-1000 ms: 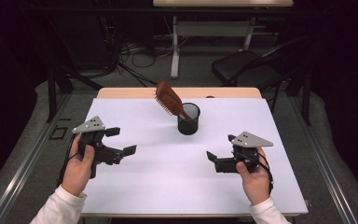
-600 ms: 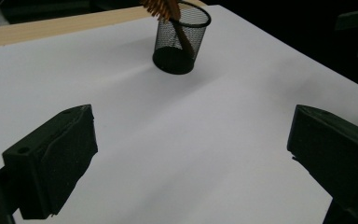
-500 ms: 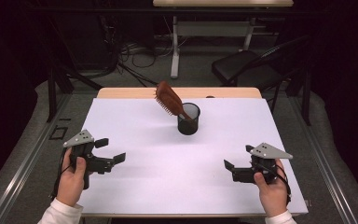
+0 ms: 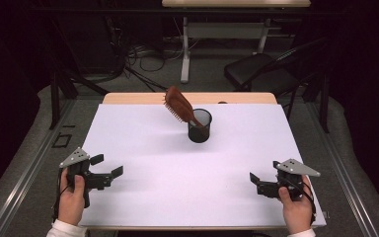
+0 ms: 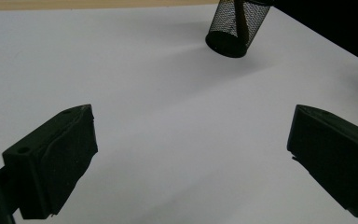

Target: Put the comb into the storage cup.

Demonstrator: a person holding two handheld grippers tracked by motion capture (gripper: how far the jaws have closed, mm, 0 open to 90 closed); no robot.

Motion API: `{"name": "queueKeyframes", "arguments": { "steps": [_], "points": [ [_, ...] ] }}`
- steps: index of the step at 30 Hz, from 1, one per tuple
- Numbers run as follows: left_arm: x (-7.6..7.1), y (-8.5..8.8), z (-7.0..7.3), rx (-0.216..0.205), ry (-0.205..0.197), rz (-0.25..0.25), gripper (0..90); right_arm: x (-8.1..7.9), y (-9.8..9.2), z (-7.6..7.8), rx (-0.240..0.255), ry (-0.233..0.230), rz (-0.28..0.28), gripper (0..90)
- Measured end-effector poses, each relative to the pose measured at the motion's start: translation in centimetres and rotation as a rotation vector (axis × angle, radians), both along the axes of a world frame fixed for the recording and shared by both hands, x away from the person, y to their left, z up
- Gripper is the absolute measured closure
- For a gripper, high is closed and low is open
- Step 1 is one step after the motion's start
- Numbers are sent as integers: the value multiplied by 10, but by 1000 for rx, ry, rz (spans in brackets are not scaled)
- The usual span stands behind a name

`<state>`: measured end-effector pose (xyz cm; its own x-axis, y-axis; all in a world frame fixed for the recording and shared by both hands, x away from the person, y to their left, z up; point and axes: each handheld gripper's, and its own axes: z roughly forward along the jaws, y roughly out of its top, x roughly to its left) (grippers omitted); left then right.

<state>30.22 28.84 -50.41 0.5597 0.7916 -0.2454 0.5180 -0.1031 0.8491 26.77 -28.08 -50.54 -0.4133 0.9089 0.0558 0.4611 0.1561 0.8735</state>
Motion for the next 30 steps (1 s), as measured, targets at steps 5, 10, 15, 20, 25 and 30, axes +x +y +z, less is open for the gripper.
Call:
{"name": "queueKeyframes", "arguments": {
  "steps": [5,10,15,20,25,30],
  "points": [
    [-2,4,-6,-15,-14,-11,14,-2,-4,-5,-12,-11,-24,63],
    [-2,4,-12,-10,-22,-12,14,-3,-7,-12,-14,-12,-38,64],
    [-2,3,-18,-7,-41,-19,14,-4,-11,-17,-13,-23,-56,67],
    [-2,3,-24,-1,-72,-22,14,-5,-14,-22,-13,-33,-72,70],
    [-2,5,-27,0,-77,-22,15,-5,-16,-26,-11,-37,-80,70],
    [-1,6,-30,-1,-68,-21,15,-4,-18,-30,-10,-29,-87,70]
  ]
}}
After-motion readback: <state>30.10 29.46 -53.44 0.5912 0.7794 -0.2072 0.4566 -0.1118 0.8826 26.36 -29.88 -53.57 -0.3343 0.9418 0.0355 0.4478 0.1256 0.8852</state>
